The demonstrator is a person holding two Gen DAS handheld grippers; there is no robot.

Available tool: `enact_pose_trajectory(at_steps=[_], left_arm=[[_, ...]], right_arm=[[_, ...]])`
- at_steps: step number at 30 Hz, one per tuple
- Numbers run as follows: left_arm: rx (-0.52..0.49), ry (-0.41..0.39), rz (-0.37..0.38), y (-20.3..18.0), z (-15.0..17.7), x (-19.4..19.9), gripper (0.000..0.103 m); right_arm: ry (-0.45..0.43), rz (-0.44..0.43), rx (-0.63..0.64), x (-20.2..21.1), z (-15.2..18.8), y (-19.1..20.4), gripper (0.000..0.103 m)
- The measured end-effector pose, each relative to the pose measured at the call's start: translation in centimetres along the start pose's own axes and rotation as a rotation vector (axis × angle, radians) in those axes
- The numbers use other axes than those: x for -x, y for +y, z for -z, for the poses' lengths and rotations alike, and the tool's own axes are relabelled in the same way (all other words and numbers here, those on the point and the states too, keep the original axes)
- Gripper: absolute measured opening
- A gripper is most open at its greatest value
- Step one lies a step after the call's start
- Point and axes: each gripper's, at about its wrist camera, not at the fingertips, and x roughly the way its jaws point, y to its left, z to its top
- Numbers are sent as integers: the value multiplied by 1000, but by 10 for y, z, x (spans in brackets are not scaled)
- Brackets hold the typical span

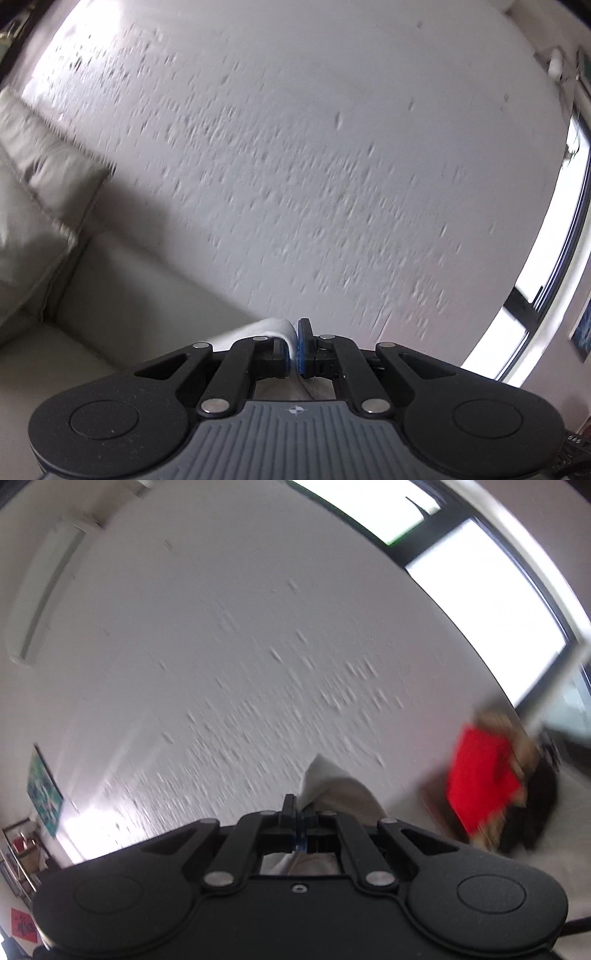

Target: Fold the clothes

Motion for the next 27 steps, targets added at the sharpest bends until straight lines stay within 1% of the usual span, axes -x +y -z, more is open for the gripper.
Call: enact_pose_trajectory(at_steps=[1, 4, 7, 9, 12, 13, 15, 17, 19, 21, 24, 27], left_arm=[[0, 34, -21, 10, 17, -7, 2], [33, 176, -93, 43, 78, -28, 2], [109, 308, -165, 83, 142, -46, 2], [172, 384, -206, 109, 178, -56, 2], [233, 462, -258, 138, 218, -63, 2], [244, 477, -270, 144, 226, -64, 2], [259, 492, -290, 153, 236, -64, 2], [269, 500, -303, 159, 240, -63, 2], [265, 485, -300, 160, 232, -59, 2], [248, 464, -288, 152, 219, -49, 2], [224, 440, -266, 139, 195, -41, 2], [205, 440, -239, 128, 180, -27, 2]], right_arm=[[41, 27, -23, -5, 18, -17, 2], [166, 109, -93, -18, 70, -69, 2], [277, 194, -184, -26, 128, -119, 2], [341, 252, -229, -27, 165, -145, 2], [421, 314, -266, -24, 204, -171, 2], [438, 328, -260, -24, 212, -177, 2], [470, 356, -247, -25, 228, -187, 2], [480, 379, -229, -22, 228, -187, 2], [480, 391, -209, -20, 222, -183, 2], [469, 387, -179, -17, 213, -177, 2], [447, 370, -157, -6, 190, -161, 2], [433, 356, -144, 1, 172, -144, 2]])
